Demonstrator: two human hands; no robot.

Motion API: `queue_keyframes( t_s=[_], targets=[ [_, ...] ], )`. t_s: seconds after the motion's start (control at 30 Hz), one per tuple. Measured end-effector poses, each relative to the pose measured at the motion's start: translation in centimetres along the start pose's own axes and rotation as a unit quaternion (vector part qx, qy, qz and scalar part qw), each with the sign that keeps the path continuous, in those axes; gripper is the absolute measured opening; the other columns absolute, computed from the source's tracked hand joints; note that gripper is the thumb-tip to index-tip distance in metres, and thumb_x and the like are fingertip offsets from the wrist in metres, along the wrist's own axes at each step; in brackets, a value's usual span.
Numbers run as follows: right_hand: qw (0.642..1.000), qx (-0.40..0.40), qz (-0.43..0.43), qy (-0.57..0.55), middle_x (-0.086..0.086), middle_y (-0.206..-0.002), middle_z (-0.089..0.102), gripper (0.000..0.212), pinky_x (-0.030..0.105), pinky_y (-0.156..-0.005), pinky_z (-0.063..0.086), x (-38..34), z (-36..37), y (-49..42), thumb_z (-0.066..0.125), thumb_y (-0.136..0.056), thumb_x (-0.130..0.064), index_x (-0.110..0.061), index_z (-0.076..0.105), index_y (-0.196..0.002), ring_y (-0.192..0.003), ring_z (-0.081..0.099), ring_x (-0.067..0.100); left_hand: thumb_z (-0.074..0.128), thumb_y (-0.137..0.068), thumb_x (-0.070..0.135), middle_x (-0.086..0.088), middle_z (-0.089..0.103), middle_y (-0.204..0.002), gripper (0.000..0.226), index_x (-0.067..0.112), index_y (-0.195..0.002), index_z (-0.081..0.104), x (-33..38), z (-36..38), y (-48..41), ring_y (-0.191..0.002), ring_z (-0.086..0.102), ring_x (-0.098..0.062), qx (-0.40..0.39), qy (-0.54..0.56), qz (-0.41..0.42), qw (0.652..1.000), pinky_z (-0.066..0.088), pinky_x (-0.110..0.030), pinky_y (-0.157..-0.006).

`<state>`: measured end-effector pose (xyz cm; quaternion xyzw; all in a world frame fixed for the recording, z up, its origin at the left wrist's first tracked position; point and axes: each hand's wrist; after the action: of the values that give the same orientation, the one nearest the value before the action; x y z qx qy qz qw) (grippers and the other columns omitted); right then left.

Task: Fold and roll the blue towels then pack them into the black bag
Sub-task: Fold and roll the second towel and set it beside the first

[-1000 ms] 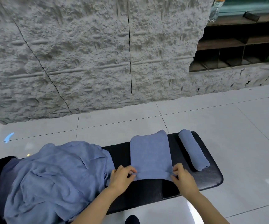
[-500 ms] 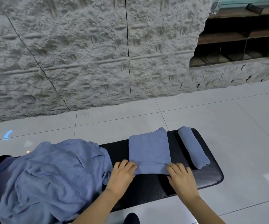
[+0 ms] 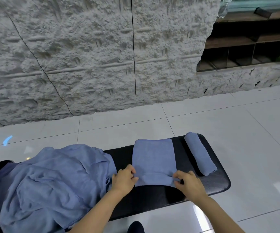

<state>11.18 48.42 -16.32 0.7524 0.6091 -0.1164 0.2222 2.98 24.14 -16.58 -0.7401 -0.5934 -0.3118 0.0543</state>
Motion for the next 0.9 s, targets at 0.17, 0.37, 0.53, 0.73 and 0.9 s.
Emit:
queue_keyframes(
  t_s=[0.17,0.37,0.53,0.73,0.9],
  targets=[
    [0.991,0.126,-0.026,0.024,-0.012,-0.081,0.06,0.024,0.025,-0.054,0.042,-0.6,1.0,-1.3,0.083,-0.063,-0.007,-0.023,0.069,-0.075,-0.074,0.049,0.015,0.077,-0.064,0.007,0.013,0.057,-0.082,0.027,0.027,-0.076,0.062,1.6,0.1,-0.5,-0.079,0.047,-0.007,0.092,-0.102,0.07,0.988,0.03,-0.02,-0.07],
    [0.967,0.164,-0.128,0.146,-0.005,-0.099,0.067,0.036,0.033,-0.061,0.045,-0.4,2.7,0.8,0.082,-0.059,-0.017,-0.016,0.07,-0.092,-0.09,0.055,0.023,0.084,-0.053,0.023,0.005,0.061,-0.085,0.038,0.019,-0.087,0.068,-0.6,2.8,1.2,-0.074,0.053,-0.016,0.092,-0.218,0.216,0.947,0.044,-0.028,-0.059],
    [0.972,0.159,-0.107,0.135,-0.005,-0.093,0.069,0.049,0.034,-0.062,0.05,-0.8,2.7,-0.8,0.084,-0.045,0.0,-0.017,0.069,-0.089,-0.091,0.051,0.02,0.089,-0.038,0.011,0.007,0.059,-0.09,0.063,0.022,-0.095,0.064,-0.4,2.7,0.6,-0.08,0.05,-0.016,0.067,-0.236,0.174,0.954,0.045,-0.027,-0.066],
    [0.989,0.067,-0.108,0.078,-0.02,-0.083,0.066,0.055,0.023,-0.063,0.042,-0.3,0.6,0.0,0.091,-0.042,-0.015,-0.03,0.071,-0.09,-0.078,0.06,0.013,0.07,-0.082,0.018,0.013,0.059,-0.113,0.042,0.03,-0.12,0.059,0.4,0.8,0.6,-0.103,0.043,-0.011,-0.003,-0.201,0.13,0.971,0.032,-0.023,-0.086],
    [0.997,-0.028,-0.059,0.042,-0.019,-0.101,0.059,0.04,0.029,-0.08,0.028,-0.4,-1.0,0.0,0.061,-0.086,-0.033,-0.04,0.052,-0.125,-0.103,0.046,0.011,0.039,-0.1,0.028,0.004,0.054,-0.128,0.031,0.028,-0.128,0.051,0.3,0.1,-0.5,-0.119,0.041,-0.019,-0.079,-0.091,0.043,0.992,0.026,-0.031,-0.096]
  ],
)
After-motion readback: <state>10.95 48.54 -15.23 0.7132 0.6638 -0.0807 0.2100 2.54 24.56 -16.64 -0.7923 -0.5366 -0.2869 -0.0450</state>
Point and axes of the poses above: each hand's wrist, its own y-axis away from the middle knuckle, its own z-axis out of the palm, x = y × z
